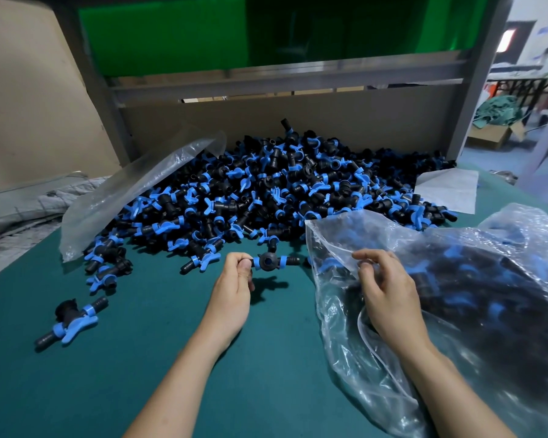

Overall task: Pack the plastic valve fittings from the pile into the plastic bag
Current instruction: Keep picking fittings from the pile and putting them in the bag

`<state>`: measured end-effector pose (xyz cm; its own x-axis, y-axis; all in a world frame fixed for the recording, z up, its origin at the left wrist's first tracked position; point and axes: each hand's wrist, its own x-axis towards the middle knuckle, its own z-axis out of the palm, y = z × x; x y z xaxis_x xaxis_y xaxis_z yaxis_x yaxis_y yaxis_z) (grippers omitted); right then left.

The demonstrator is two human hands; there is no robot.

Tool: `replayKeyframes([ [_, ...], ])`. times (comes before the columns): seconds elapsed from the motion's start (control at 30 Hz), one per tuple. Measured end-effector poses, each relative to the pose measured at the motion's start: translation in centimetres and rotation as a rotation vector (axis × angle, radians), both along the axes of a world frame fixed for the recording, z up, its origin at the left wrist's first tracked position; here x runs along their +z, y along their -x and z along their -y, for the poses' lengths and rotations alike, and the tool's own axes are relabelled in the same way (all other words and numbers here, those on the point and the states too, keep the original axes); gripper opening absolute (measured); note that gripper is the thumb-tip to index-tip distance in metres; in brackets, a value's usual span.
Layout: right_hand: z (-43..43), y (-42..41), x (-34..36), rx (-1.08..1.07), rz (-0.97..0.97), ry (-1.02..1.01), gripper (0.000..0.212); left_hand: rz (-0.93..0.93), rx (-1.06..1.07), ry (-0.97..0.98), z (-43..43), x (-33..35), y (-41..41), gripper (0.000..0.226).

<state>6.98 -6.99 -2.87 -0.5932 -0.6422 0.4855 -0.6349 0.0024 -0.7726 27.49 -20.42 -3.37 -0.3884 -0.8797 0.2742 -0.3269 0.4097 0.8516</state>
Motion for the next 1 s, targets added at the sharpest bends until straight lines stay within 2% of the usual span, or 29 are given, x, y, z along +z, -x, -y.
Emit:
replayKeyframes([
  [0.27, 0.1, 0.0, 0.0, 0.0, 0.002, 0.004, 0.018, -0.028, 0.021, -0.041, -0.1, 0.4, 0.0, 0.022],
  [0.33, 0.1, 0.0, -0.1, -0.003, 0.003, 0.003, 0.019, -0.207, 0.019, -0.208, -0.1, 0.9, 0.2, 0.025],
  [0.47, 0.1, 0.0, 0.0, -0.004, -0.001, 0.006, 0.018, -0.712, -0.06, -0.611, -0.1, 1.6, 0.5, 0.031],
  [0.53, 0.1, 0.0, 0.0, -0.004, 0.003, 0.006, 0.019, -0.825, -0.114, -0.721, -0.1, 1.7, 0.3, 0.031],
  [0.7, 0.1, 0.0, 0.0, 0.004, 0.013, 0.006, 0.019, -0.939, -0.167, -0.859, 0.2, 1.7, -0.1, 0.028],
  [1.0, 0.0, 0.0, 0.0, 0.0, 0.017, -0.003, 0.018, -0.921, -0.111, -0.918, 0.8, 1.2, 0.0, 0.029],
])
